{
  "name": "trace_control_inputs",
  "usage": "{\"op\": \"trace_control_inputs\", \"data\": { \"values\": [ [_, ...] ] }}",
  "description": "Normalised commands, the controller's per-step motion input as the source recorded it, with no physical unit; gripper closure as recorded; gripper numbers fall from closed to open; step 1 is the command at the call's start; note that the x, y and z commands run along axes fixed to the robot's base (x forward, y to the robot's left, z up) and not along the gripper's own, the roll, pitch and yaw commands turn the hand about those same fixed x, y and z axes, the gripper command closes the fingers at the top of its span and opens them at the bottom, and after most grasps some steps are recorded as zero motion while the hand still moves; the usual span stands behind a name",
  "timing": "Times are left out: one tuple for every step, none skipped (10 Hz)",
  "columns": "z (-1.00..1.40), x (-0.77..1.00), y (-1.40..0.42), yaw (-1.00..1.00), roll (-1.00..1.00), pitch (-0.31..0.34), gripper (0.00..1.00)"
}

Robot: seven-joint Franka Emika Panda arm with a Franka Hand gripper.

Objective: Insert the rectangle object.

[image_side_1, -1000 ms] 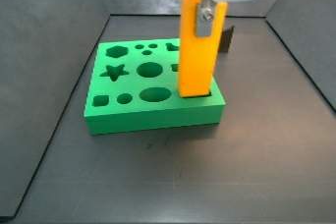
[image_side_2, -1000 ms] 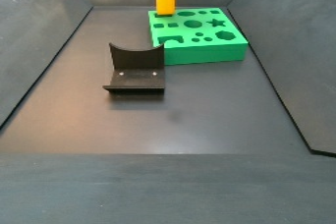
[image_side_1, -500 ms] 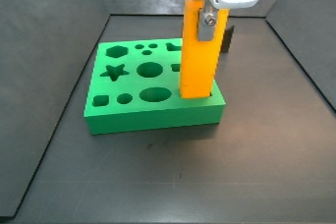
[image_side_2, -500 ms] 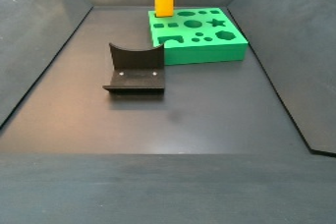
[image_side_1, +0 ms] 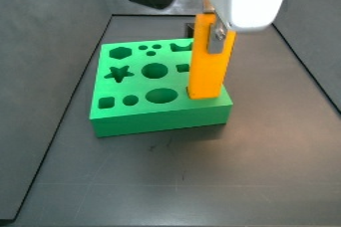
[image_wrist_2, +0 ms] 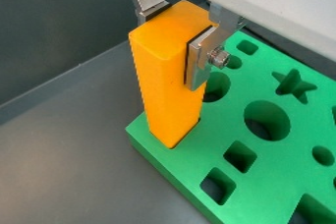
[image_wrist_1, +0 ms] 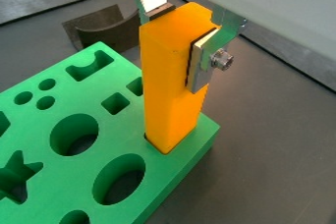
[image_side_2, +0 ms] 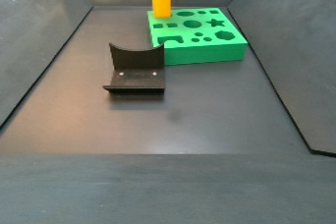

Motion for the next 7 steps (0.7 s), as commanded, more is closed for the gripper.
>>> {"op": "trace_control_inputs", "data": {
  "values": [
    [-0.45, 0.0, 0.0, -0.04, 0.05, -0.01, 1.0],
    [-0.46, -0.07, 0.0, -0.01, 0.07, -0.063, 1.0],
    [-0.53, -0.09, -0.02, -0.05, 0.09, -0.079, 1.0],
    [-0.29, 0.0, 0.0, 0.0, -0.05, -0.12, 1.0],
    [-0.17, 0.0, 0.0, 0.0, -0.08, -0.133, 1.0],
    [-0.22, 0.01, 0.0, 0.0, -0.11, -0.091, 1.0],
    [-0.1, 0.0, 0.09, -0.04, -0.14, -0.023, 1.0]
  ]
}}
